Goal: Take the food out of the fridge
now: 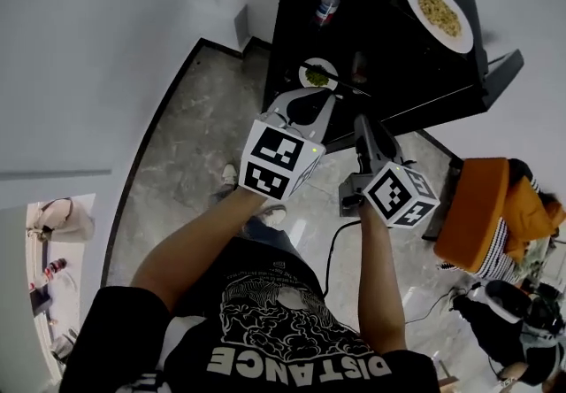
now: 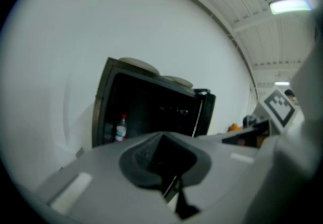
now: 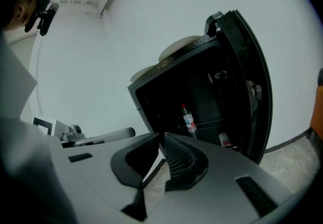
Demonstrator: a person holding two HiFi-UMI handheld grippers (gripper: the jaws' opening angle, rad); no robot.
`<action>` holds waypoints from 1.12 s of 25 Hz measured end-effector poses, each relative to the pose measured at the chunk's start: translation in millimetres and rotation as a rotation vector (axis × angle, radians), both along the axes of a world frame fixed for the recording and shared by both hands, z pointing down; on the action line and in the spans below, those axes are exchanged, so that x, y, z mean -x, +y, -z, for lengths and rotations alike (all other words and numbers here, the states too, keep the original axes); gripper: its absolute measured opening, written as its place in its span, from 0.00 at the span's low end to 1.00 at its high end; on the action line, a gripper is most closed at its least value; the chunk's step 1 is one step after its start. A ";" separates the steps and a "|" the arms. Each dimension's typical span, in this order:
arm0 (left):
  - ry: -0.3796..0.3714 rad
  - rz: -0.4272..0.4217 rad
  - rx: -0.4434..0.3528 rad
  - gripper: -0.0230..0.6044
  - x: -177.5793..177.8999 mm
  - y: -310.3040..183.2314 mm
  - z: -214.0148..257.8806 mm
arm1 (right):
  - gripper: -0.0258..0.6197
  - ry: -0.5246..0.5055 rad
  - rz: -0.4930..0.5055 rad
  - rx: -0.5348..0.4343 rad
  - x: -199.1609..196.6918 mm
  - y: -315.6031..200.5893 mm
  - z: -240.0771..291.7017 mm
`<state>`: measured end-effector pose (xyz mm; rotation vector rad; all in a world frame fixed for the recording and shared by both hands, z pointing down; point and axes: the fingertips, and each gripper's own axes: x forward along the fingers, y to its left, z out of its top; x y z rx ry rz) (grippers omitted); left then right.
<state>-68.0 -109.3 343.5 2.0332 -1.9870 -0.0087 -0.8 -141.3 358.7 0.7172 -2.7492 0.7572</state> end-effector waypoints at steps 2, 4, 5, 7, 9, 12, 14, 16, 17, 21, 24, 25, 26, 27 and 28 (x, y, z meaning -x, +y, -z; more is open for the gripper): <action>0.012 0.023 0.007 0.04 9.9 7.2 -9.0 | 0.09 0.006 0.016 0.023 6.6 1.4 -12.4; 0.027 0.041 0.013 0.04 19.7 14.5 -20.0 | 0.09 0.008 0.026 0.053 14.1 4.4 -27.1; 0.031 0.048 0.015 0.04 25.0 17.2 -25.9 | 0.09 0.007 0.029 0.065 18.5 5.7 -35.0; 0.035 0.053 0.015 0.04 35.5 19.3 -36.7 | 0.09 0.005 0.029 0.086 27.8 6.5 -50.8; 0.045 0.047 0.017 0.04 43.3 20.7 -48.5 | 0.09 -0.002 0.019 0.123 35.8 8.3 -68.0; 0.074 0.028 0.020 0.04 52.2 25.2 -70.9 | 0.09 -0.009 -0.001 0.169 47.7 13.5 -94.2; 0.091 0.018 0.014 0.04 59.7 27.6 -85.2 | 0.09 -0.023 -0.018 0.182 57.8 13.2 -110.8; 0.104 0.002 0.009 0.04 64.2 31.4 -99.2 | 0.09 -0.050 -0.047 0.215 65.2 13.8 -129.6; 0.112 -0.009 0.009 0.04 64.9 33.6 -106.8 | 0.09 -0.066 -0.065 0.239 67.4 14.7 -140.4; 0.132 -0.041 0.016 0.04 67.4 37.3 -142.1 | 0.09 -0.152 -0.145 0.345 73.9 11.9 -187.1; 0.130 -0.057 0.015 0.04 67.1 37.3 -167.5 | 0.09 -0.203 -0.192 0.409 76.7 5.6 -223.0; 0.127 -0.063 0.012 0.04 66.1 38.0 -175.4 | 0.09 -0.210 -0.207 0.424 76.3 3.7 -235.5; 0.125 -0.066 0.012 0.04 65.5 38.6 -183.8 | 0.09 -0.224 -0.217 0.439 76.6 1.1 -248.3; 0.124 -0.068 0.013 0.04 65.3 38.9 -193.0 | 0.09 -0.244 -0.224 0.456 77.9 -2.3 -261.5; 0.124 -0.068 0.017 0.04 65.4 38.8 -202.6 | 0.09 -0.261 -0.232 0.475 79.2 -6.5 -275.3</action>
